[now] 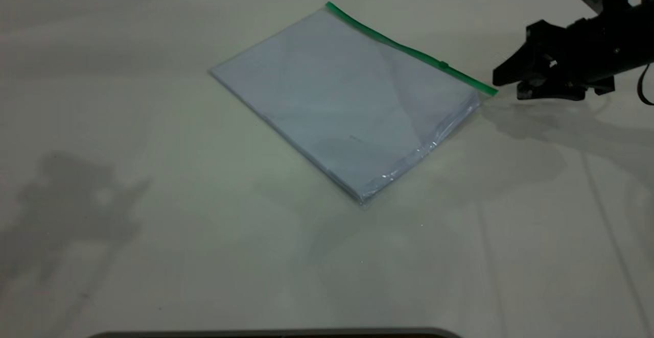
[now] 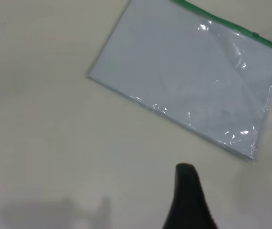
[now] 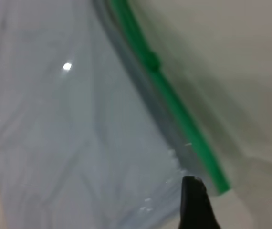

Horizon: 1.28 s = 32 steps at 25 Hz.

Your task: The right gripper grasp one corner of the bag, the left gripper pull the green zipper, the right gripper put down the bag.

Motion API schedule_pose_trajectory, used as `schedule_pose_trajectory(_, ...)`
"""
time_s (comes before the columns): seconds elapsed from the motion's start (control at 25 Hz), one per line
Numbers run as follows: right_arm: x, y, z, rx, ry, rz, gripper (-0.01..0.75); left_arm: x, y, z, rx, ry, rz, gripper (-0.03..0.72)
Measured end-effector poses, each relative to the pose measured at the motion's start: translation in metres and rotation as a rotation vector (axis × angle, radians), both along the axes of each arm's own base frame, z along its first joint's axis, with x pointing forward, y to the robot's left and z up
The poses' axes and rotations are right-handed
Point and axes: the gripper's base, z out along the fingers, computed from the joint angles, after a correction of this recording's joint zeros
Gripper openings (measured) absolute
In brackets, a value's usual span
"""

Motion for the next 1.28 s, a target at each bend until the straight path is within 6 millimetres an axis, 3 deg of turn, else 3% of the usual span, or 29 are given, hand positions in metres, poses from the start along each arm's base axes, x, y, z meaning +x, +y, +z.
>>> schedule_pose_trajectory(0.2,0.010,0.004,-0.017,0.028,0.002,0.020,0.506,0.000,0.000,0.000,0.000,0.000,0.000,0.588)
schedule_pose_trajectory(0.44,0.019,0.034,-0.028,0.082,-0.004,0.054,0.487,0.000,0.000,0.000,0.000,0.000,0.000,0.588)
schedule_pose_trajectory(0.6,0.020,0.043,-0.027,0.095,-0.018,0.061,0.366,0.000,0.000,0.000,-0.001,0.000,0.000,0.588)
schedule_pose_trajectory(0.84,0.017,0.041,-0.022,0.170,-0.032,0.144,0.051,0.000,0.000,0.000,-0.001,0.001,0.000,0.588)
schedule_pose_trajectory(1.04,0.009,0.047,-0.013,0.222,-0.017,0.262,0.033,0.004,0.000,-0.005,-0.005,0.021,0.003,0.588)
schedule_pose_trajectory(1.16,0.010,0.068,0.006,0.240,-0.035,0.339,0.033,0.014,-0.002,-0.016,-0.013,0.040,0.006,0.588)
schedule_pose_trajectory(1.28,0.002,0.112,0.031,0.247,-0.050,0.511,0.033,0.026,-0.015,-0.029,-0.016,0.035,-0.045,0.588)
